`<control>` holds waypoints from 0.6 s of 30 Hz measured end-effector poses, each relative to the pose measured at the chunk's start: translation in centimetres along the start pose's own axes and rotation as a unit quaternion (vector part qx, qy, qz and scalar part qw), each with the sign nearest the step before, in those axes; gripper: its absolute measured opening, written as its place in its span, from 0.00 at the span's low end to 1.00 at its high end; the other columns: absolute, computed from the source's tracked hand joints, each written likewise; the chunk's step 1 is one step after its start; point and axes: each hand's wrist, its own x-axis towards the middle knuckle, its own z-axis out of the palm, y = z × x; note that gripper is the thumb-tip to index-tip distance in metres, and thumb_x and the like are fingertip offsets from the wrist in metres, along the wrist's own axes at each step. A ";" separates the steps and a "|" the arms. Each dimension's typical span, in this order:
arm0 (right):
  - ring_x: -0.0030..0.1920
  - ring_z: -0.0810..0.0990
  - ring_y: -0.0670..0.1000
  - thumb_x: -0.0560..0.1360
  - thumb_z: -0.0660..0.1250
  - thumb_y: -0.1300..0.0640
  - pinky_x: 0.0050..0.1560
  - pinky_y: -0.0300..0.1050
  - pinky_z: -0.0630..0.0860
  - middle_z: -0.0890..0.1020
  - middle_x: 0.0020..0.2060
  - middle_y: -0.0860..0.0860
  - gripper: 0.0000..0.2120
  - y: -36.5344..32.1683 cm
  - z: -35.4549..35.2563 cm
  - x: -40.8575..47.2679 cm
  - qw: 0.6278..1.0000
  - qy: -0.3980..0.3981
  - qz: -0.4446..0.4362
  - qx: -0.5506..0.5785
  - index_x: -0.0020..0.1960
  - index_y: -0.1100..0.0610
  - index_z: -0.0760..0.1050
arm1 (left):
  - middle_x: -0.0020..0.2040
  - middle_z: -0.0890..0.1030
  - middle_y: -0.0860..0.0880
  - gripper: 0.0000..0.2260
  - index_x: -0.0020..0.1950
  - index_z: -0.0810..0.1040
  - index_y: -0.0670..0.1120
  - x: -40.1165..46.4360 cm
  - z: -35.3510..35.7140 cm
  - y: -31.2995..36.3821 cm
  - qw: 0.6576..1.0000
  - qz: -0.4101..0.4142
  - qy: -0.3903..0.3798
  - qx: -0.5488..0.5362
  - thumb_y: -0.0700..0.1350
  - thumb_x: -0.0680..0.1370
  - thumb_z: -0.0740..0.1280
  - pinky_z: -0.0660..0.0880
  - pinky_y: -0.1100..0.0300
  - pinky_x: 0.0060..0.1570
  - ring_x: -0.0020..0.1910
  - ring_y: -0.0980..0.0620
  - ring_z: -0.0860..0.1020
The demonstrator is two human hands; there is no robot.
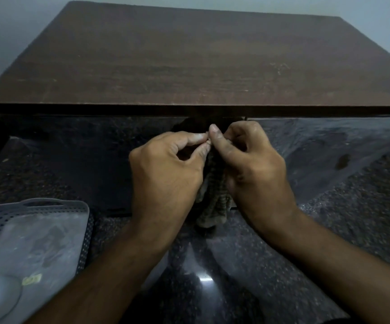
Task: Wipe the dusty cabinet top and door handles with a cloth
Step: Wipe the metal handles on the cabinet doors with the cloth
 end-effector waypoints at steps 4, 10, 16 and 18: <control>0.49 0.79 0.58 0.85 0.45 0.52 0.44 0.51 0.78 0.79 0.52 0.62 0.27 0.2 -0.1 0.0 0.997 0.027 -0.050 -0.052 0.63 0.66 0.78 | 0.44 0.84 0.60 0.08 0.51 0.87 0.49 0.2 -0.7 -0.4 0.999 -0.032 0.006 0.000 0.44 0.73 0.76 0.74 0.78 0.44 0.44 0.69 0.81; 0.47 0.80 0.61 0.79 0.66 0.66 0.46 0.50 0.77 0.81 0.50 0.64 0.11 0.0 1.1 0.5 0.992 0.044 -0.111 -0.050 0.58 0.71 0.79 | 0.39 0.82 0.63 0.07 0.50 0.87 0.51 0.3 -0.5 -0.3 0.998 -0.057 0.015 0.004 0.44 0.74 0.75 0.72 0.79 0.39 0.39 0.71 0.81; 0.38 0.79 0.60 0.76 0.67 0.67 0.34 0.52 0.78 0.79 0.44 0.61 0.07 2.1 0.6 -1.3 0.997 -0.001 -0.054 -0.049 0.51 0.69 0.80 | 0.34 0.83 0.60 0.05 0.49 0.87 0.50 0.3 -0.9 0.2 0.997 -0.076 0.016 -0.018 0.45 0.74 0.75 0.73 0.77 0.34 0.34 0.67 0.81; 0.34 0.78 0.57 0.76 0.67 0.67 0.32 0.50 0.77 0.78 0.40 0.60 0.05 1.7 0.9 -1.3 0.998 0.013 -0.053 -0.033 0.47 0.69 0.80 | 0.35 0.83 0.60 0.05 0.49 0.87 0.50 0.3 -0.7 0.6 0.997 -0.075 0.017 -0.024 0.45 0.74 0.75 0.73 0.77 0.35 0.35 0.68 0.81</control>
